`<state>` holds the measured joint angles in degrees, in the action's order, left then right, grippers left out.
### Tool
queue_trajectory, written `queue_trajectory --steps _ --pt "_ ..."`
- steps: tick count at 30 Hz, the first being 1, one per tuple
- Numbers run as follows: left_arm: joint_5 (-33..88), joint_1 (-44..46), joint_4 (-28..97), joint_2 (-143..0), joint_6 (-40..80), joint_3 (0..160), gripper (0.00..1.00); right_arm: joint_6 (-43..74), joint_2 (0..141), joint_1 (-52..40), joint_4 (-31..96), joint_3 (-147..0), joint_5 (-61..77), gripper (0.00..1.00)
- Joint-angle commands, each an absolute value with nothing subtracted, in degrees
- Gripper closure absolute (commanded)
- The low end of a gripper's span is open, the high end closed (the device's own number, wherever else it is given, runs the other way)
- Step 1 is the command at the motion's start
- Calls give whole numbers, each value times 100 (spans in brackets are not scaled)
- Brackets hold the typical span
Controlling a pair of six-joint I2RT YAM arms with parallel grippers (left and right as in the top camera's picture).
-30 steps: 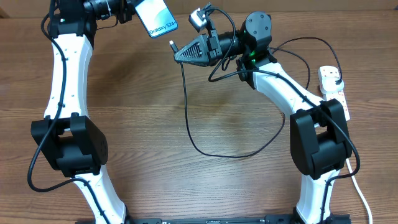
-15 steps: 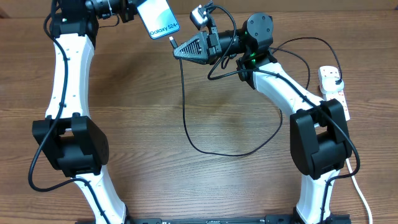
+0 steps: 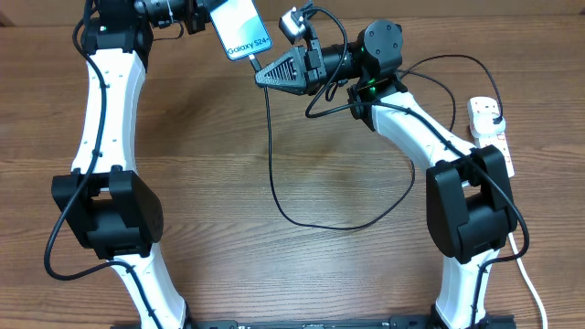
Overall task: Plug charger to phone and switch on socket
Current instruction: 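Push the connector into the phone's bottom port with the right gripper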
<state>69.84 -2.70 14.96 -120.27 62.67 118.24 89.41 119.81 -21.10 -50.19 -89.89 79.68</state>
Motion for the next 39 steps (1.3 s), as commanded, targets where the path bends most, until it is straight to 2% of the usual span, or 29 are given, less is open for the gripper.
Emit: queue_trajectory --steps 1,39 --pt "7352 -226 1450 -11839 6309 11946 96 8980 11992 -2123 -5074 -9083 7891 96" --pt "7376 -283 1476 -11839 6281 11946 96 8958 11992 -2119 -5098 -9083 7778 96"
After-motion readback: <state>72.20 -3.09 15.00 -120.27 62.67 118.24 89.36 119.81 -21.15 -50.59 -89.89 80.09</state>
